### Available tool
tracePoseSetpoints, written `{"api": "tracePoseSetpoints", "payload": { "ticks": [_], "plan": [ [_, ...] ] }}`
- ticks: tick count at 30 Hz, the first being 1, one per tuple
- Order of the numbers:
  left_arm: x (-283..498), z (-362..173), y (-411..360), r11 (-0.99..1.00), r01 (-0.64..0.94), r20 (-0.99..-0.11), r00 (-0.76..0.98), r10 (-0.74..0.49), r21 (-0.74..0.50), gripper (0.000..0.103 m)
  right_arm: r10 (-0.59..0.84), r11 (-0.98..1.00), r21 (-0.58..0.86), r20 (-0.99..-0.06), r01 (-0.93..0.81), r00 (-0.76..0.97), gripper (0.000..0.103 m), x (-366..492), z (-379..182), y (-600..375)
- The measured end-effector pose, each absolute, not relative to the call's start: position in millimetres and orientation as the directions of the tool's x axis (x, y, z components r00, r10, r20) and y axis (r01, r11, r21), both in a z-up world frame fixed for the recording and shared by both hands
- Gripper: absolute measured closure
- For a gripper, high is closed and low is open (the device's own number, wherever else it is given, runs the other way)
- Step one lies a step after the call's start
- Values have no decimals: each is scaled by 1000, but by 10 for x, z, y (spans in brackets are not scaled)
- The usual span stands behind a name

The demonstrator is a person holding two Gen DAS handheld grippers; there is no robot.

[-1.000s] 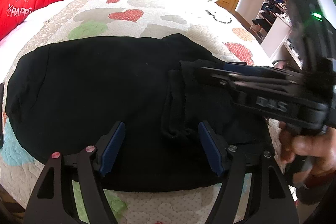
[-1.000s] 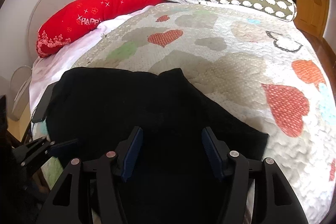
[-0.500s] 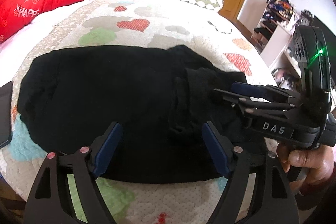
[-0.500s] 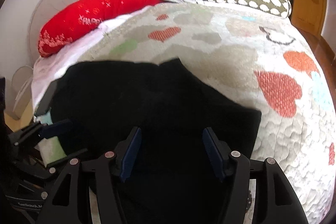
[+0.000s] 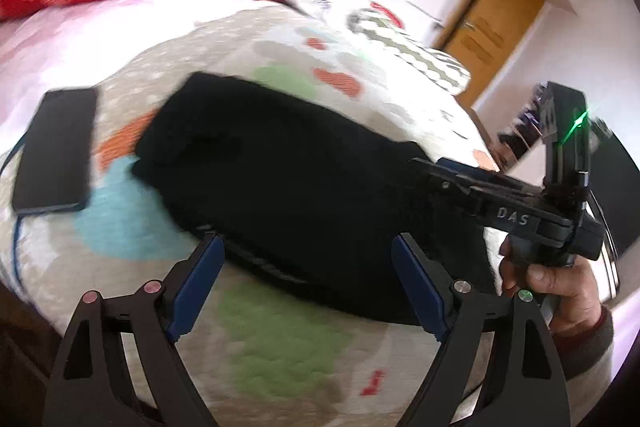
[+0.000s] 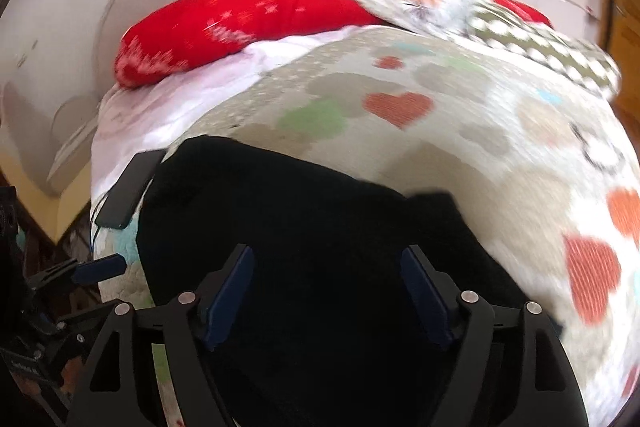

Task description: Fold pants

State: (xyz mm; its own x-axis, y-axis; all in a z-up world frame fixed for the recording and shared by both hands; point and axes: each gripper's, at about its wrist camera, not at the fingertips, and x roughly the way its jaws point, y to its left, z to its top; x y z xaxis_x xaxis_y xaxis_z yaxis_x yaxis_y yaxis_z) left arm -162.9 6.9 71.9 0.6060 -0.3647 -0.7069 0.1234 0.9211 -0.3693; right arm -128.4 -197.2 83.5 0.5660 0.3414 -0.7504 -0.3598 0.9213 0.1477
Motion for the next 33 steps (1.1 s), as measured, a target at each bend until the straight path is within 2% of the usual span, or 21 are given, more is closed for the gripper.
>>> {"api": "tracePoseSetpoints", "payload": {
  "ticks": [5, 8, 14, 17, 22, 24, 25, 26, 28, 30, 33],
  "plan": [
    [-1605, 548, 335, 887, 6, -693, 622, -365, -461, 17, 362, 888, 125, -784, -443, 504, 23, -953, 836, -1549],
    [-1536, 476, 377, 895, -42, -708, 628, -323, -445, 17, 380, 865, 112, -783, -490, 492, 20, -799, 850, -1302],
    [-1390, 329, 542, 857, -126, -705, 633, -319, -500, 17, 388, 818, 88, -814, -569, 432, 20, -482, 711, -834],
    [-1351, 307, 515, 864, -119, -705, 638, -310, -488, 17, 412, 798, 123, -826, -591, 384, 20, -318, 594, -642],
    [-1282, 290, 491, 863, -103, -689, 652, -317, -494, 8, 497, 771, 256, -814, -583, 301, 20, -52, 359, -461],
    [-1255, 299, 485, 865, -91, -678, 662, -318, -494, 8, 554, 762, 341, -783, -550, 283, 28, 6, 296, -504],
    [-1248, 314, 481, 863, -77, -670, 665, -329, -500, 19, 578, 756, 378, -769, -534, 274, 47, 18, 288, -532],
    [-1243, 357, 459, 862, -43, -657, 667, -352, -505, 32, 605, 745, 425, -755, -515, 253, 57, 29, 293, -571],
    [-1252, 463, 393, 895, -19, -672, 668, -320, -445, 66, 653, 718, 483, -715, -501, 248, 70, 11, 396, -701],
    [-1333, 668, 354, 917, 16, -648, 703, -294, -398, 85, 701, 690, 526, -657, -497, 278, 71, -43, 622, -902],
    [-1533, 1065, 252, 909, 118, -558, 755, -344, -400, 87, 776, 627, 587, -528, -512, 346, 71, -237, 1059, -1375]
  ]
}}
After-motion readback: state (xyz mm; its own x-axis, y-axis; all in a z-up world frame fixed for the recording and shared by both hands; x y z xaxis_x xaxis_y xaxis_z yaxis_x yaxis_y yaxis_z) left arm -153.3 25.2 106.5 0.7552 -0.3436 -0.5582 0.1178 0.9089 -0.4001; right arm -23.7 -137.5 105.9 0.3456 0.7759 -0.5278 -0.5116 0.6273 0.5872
